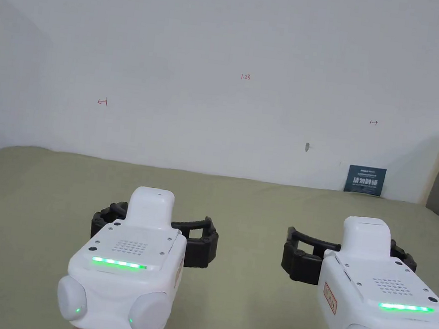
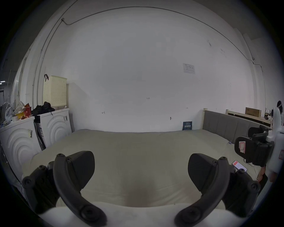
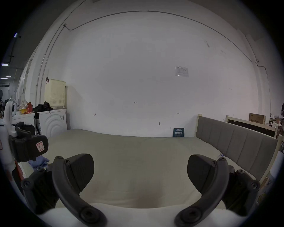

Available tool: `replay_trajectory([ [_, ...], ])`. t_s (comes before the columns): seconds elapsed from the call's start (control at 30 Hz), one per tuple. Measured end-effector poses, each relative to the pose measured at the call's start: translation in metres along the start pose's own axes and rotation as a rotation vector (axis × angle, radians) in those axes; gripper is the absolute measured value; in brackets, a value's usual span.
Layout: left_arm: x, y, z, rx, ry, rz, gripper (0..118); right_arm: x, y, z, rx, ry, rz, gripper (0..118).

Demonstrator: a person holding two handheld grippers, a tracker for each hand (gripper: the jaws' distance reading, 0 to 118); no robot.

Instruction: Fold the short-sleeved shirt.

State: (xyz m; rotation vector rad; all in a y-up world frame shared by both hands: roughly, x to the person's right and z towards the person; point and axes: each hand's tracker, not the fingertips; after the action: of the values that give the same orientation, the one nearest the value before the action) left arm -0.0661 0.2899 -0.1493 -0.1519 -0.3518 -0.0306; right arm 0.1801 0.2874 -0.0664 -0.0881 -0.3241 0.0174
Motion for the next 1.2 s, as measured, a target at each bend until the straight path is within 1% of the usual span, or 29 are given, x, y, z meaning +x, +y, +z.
replay_trajectory([
  [0.17,-0.002,0.0,0.001,-0.013,-0.005,0.007,118,0.0,0.002,0.0,0.008,-0.007,-0.003,118],
  [0.3,-0.003,0.002,0.004,-0.013,-0.006,0.011,118,0.002,0.005,0.001,-0.022,0.031,-0.015,118],
  [0.33,-0.004,0.003,0.004,-0.011,-0.007,0.012,118,0.003,0.006,0.0,-0.051,0.057,-0.034,118],
  [0.4,0.0,0.004,0.004,-0.012,-0.001,0.007,118,0.006,0.009,-0.003,-0.097,0.1,-0.106,118],
  [0.47,-0.003,0.006,0.003,-0.025,-0.007,0.01,118,0.007,0.012,-0.003,-0.127,0.076,-0.119,118],
  [0.53,-0.001,0.007,0.005,-0.03,-0.009,0.011,118,0.004,0.013,-0.002,-0.115,0.014,-0.106,118],
  [0.63,-0.001,0.008,0.006,-0.03,-0.008,-0.001,118,-0.002,0.012,-0.002,-0.11,-0.008,-0.034,118],
  [0.77,0.0,0.012,0.007,-0.037,-0.015,-0.007,118,-0.002,0.011,-0.001,-0.11,0.012,-0.041,118],
  [0.83,0.0,0.012,0.007,-0.042,-0.014,-0.009,118,-0.003,0.011,-0.001,-0.115,0.005,-0.045,118],
  [1.0,0.0,0.013,0.007,-0.049,-0.018,-0.01,118,-0.007,0.009,-0.001,-0.094,-0.03,-0.014,118],
  [1.07,0.001,0.013,0.008,-0.054,-0.014,-0.008,118,-0.006,0.01,-0.001,-0.085,-0.043,-0.014,118],
  [1.2,0.0,0.012,0.008,-0.058,-0.016,0.0,118,-0.004,0.011,-0.001,-0.092,-0.023,-0.011,118],
])
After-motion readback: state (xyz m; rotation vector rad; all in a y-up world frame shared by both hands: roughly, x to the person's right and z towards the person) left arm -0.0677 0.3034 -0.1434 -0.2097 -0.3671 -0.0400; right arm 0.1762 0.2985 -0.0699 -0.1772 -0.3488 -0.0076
